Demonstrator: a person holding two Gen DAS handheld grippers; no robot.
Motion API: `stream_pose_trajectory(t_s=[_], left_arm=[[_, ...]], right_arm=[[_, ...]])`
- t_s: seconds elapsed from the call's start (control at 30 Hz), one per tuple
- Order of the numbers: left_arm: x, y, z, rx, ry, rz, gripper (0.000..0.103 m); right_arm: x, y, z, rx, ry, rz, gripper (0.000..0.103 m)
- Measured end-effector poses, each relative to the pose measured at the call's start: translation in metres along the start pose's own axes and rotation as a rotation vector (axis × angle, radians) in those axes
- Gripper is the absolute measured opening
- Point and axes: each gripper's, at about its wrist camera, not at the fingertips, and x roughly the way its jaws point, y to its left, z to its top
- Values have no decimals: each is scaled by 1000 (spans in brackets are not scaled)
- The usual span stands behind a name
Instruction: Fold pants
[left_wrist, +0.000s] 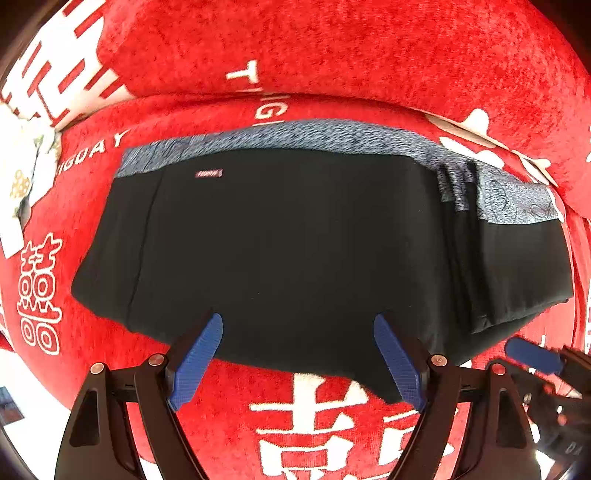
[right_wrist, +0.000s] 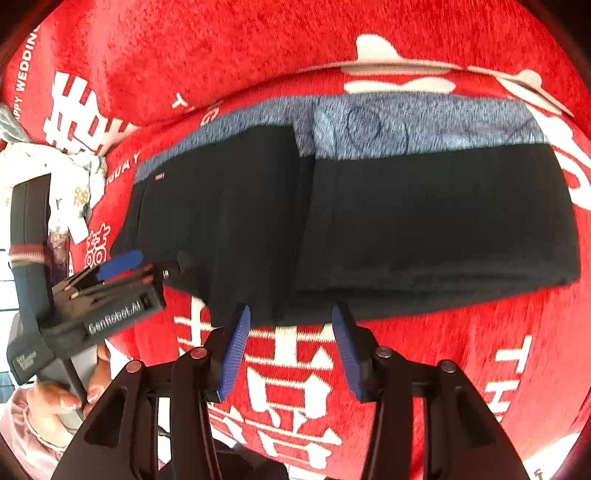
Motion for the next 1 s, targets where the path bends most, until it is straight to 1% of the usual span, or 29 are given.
stream_pose_trajectory(t_s=[0.1, 0.13, 0.17, 0.2, 0.33, 0.5, 0.83, 1.0], left_arm=[[3, 5, -2, -21, 8, -3, 85], [4, 7, -3, -29, 13, -5, 85], [5, 10, -5, -40, 17, -9, 85], [5, 13, -6, -48, 19, -13, 85], [4, 25, -12, -70, 20, -19, 85], [5, 44, -18, -104, 26, -19, 85], [10, 98, -31, -174, 44, -22, 85], [12, 116, -33, -206, 43, -32, 85]], right_arm=[[1, 6, -7, 5, 17, -10, 51], [1, 8, -8, 1, 22, -13, 53], [1, 10, -10, -6, 29, -24, 59], [1, 12, -11, -12, 32, -31, 61], [5, 23, -12, -41, 50, -61, 61], [10, 32, -11, -52, 68, -77, 61], [23, 54, -13, -86, 100, -82, 61], [29, 59, -11, -96, 107, -87, 62]])
